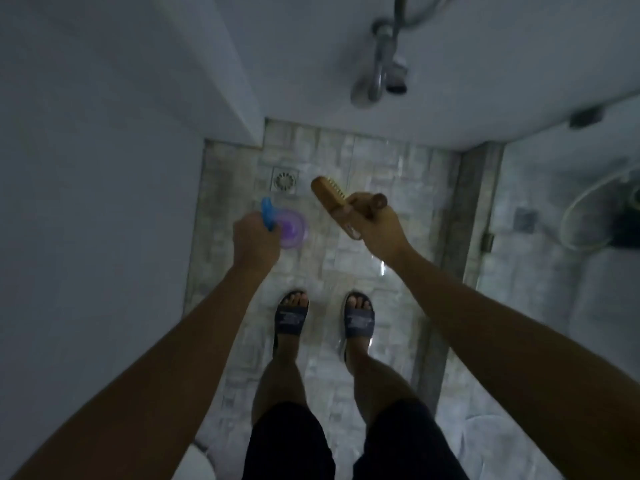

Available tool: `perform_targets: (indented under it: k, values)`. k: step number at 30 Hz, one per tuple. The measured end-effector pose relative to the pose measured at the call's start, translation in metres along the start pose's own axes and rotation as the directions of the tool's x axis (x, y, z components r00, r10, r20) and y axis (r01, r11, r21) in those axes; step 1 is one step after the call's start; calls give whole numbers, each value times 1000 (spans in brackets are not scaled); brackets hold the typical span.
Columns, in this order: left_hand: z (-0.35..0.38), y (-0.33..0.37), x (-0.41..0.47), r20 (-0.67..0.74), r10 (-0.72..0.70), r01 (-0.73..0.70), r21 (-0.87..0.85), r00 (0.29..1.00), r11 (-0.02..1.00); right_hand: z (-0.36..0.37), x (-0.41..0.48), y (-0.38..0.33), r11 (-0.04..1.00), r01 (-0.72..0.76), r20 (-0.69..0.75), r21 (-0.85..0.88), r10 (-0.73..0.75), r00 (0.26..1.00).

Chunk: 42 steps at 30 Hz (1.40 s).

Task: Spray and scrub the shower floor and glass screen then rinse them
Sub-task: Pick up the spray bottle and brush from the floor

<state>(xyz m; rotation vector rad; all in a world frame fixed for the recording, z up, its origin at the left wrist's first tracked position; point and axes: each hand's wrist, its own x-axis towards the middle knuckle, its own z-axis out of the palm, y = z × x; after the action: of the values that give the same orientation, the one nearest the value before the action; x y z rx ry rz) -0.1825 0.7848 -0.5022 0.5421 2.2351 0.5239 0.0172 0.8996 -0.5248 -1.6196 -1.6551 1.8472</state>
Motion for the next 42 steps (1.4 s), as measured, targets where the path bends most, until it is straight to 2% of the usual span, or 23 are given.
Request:
perform_targets:
  k: [6,11,15,18,21,22,23,26,27,28,33,34,39,42]
  values:
    - [-116,37,-95,-120,-1,-17,-153,993,988,2,-84,-151,974,179,126,-139,-162,979]
    - [-212,42,-193,-285,-5,-50,-185,959,981,13,-162,-265,902,390,314,-187,-321,894]
    - [-286,35,-283,-454,-123,1,-259,882,966,31,-225,-344,829,528,517,-185,-375,770]
    - [-330,26,-368,-550,-235,42,-340,801,940,52,-281,-391,718,667,701,-198,-372,609]
    - [-364,10,-452,-603,-353,97,-415,715,905,87,-333,-423,664,736,801,-130,-367,472]
    - [-367,10,-456,-598,-361,123,-401,715,908,84,-339,-424,657,741,793,-139,-374,481]
    - [-379,-12,-518,-659,-466,147,-480,591,865,122,-385,-437,592,803,873,-70,-352,336]
    - [-388,-26,-554,-682,-503,198,-477,530,856,144,-413,-442,539,841,900,-52,-339,273]
    - [-390,-42,-594,-681,-575,227,-536,453,813,172,-445,-442,504,864,932,5,-314,178]
    - [-390,-50,-610,-698,-594,232,-550,400,803,183,-461,-442,493,870,946,3,-283,157]
    - [-387,-111,-707,-656,-745,251,-705,122,663,271,-563,-436,473,864,976,172,-199,-85]
    - [-386,-125,-725,-645,-761,244,-728,73,641,288,-585,-433,479,858,978,185,-173,-114]
    - [-384,-190,-787,-585,-808,217,-798,-61,562,368,-673,-404,447,845,955,294,-115,-272]
    - [-385,-230,-813,-554,-826,246,-819,-103,518,410,-726,-379,420,842,938,338,-74,-339]
